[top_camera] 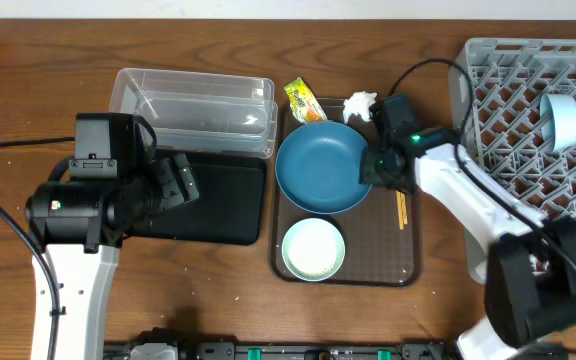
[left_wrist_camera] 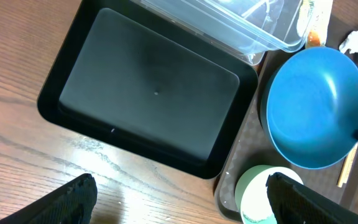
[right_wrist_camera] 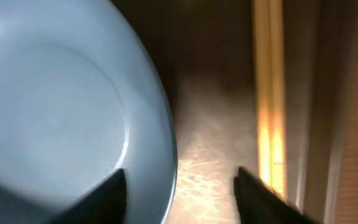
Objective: Sort waste into correct bins and load items into the dishwasher rack
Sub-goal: 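Move the right gripper back and grasp the teal bowl rim, then carry the teal bowl into the dish rack and release it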
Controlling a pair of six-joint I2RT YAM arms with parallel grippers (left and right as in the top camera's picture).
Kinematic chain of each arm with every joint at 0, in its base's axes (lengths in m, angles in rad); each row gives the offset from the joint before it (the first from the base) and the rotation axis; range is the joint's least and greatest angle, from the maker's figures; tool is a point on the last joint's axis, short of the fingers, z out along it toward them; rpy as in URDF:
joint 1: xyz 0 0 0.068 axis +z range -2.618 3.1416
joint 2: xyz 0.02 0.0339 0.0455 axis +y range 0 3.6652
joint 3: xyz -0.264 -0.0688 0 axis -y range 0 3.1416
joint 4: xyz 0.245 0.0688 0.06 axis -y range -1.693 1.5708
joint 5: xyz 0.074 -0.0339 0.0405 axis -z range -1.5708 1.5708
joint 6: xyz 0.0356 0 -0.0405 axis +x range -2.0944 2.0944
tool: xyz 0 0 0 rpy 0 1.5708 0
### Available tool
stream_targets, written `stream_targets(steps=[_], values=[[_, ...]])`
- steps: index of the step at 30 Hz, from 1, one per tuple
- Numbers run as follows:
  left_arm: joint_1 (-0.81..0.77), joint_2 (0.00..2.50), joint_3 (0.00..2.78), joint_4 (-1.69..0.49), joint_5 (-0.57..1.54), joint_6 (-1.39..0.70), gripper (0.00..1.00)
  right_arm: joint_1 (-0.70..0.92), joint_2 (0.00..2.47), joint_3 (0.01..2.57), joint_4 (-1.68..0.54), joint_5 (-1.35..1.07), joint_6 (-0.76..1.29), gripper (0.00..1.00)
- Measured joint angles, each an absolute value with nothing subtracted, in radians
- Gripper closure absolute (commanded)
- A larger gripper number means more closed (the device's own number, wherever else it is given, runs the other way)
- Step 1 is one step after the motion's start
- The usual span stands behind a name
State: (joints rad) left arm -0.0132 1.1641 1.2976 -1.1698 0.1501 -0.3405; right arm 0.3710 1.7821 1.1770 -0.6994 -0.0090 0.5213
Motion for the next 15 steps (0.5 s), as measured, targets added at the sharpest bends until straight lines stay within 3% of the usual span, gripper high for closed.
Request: stream_targets(steps=[1,5,15], values=[[-0.013,1.164,1.298,-1.170,0.150,-0.340,0.11,0.371,1.802,1.177,-0.698,-0.012,0.538,0.77],[-0.013,1.164,1.298,-1.169,0.150,-0.340,0.10,0.371,1.859,1.176,-0.697,-0.027,0.597,0.98],[-0.013,1.164,1.298,-1.169,0.150,-0.340,0.10,0.300,1.709,1.171,-0.699,0.026,0.608,0.99]])
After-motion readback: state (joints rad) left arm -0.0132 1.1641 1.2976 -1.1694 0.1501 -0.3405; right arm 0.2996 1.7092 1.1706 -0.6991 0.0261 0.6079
